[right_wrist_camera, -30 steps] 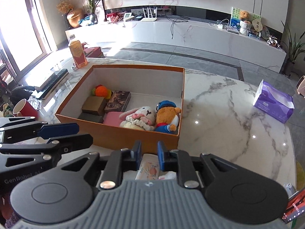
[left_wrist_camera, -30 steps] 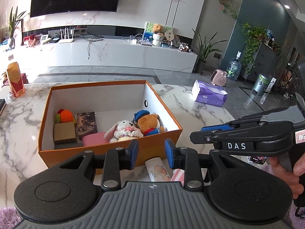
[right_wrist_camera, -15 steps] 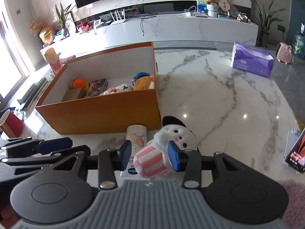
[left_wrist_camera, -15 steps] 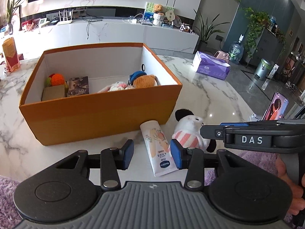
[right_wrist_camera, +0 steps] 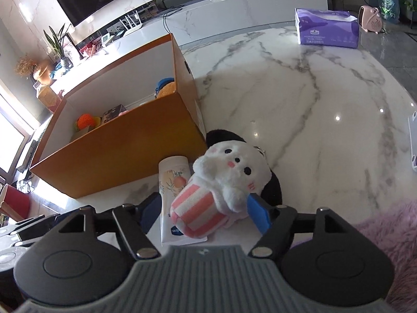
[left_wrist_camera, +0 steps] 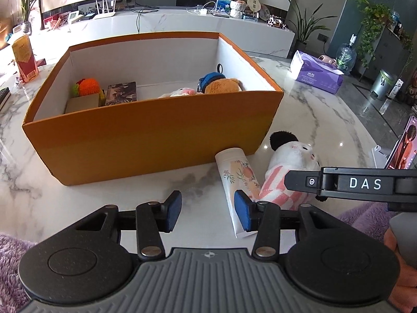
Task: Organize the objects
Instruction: 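Move both tools back toward the striped plush and white tube, then grasp the white printed tube with left tool while right grasps the dog plush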
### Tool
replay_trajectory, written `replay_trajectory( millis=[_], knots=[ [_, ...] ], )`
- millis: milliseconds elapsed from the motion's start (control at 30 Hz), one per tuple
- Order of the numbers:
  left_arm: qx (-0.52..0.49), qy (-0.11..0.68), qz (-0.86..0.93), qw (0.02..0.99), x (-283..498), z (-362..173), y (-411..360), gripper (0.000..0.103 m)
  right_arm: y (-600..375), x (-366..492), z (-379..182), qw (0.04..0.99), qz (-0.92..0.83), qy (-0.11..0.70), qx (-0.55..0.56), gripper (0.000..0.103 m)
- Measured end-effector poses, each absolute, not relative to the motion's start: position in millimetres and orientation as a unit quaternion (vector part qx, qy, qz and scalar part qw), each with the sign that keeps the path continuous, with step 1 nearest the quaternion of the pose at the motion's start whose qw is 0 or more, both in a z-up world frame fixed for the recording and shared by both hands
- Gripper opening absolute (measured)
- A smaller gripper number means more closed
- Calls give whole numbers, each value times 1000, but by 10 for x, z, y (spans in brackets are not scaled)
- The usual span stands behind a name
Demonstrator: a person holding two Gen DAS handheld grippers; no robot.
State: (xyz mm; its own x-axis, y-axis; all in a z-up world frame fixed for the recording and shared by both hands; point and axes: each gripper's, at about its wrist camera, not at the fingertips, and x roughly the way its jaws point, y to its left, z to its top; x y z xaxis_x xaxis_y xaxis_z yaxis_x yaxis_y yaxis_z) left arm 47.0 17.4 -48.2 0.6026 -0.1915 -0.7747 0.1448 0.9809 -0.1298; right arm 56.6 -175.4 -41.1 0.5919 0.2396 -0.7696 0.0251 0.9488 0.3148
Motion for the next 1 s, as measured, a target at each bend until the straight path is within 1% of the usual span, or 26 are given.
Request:
replay_trajectory(
  millis=[100,167,300,400,433,467,567,633,700,800,833,933,1000],
  knots=[
    [-25,443,-93,891,517,-523,178,52,-1736,658,-497,873,44,462,152,76],
    [-22,448,-94,889,546,-553,172,52,-1745,710,-559,868,33,471,156,80],
    [-23,455,-99,884,601,-613,161,53,-1777,803,-685,858,20,487,162,83],
    [-24,463,-103,880,645,-650,150,54,-1837,877,-813,841,15,509,183,82],
    [-25,465,-105,879,657,-662,148,55,-1858,899,-855,834,19,517,193,78],
    [-27,467,-107,877,669,-675,146,57,-1874,906,-878,829,24,520,203,68],
    [-27,475,-112,872,702,-717,116,58,-1837,891,-830,837,14,518,174,65],
    [-27,478,-117,870,721,-742,90,59,-1804,868,-776,843,8,518,144,64],
    [-32,482,-119,867,751,-771,57,65,-1798,850,-720,849,6,515,115,64],
    [-44,492,-116,862,816,-824,14,66,-1860,874,-707,857,-11,509,80,64],
    [-50,498,-113,858,846,-851,-1,66,-1903,889,-728,855,-13,511,89,65],
    [-65,509,-101,852,907,-925,-28,68,-2111,933,-845,834,6,528,160,66],
    [-74,514,-89,850,939,-975,-46,71,-2147,929,-842,833,11,524,176,66]
  ],
)
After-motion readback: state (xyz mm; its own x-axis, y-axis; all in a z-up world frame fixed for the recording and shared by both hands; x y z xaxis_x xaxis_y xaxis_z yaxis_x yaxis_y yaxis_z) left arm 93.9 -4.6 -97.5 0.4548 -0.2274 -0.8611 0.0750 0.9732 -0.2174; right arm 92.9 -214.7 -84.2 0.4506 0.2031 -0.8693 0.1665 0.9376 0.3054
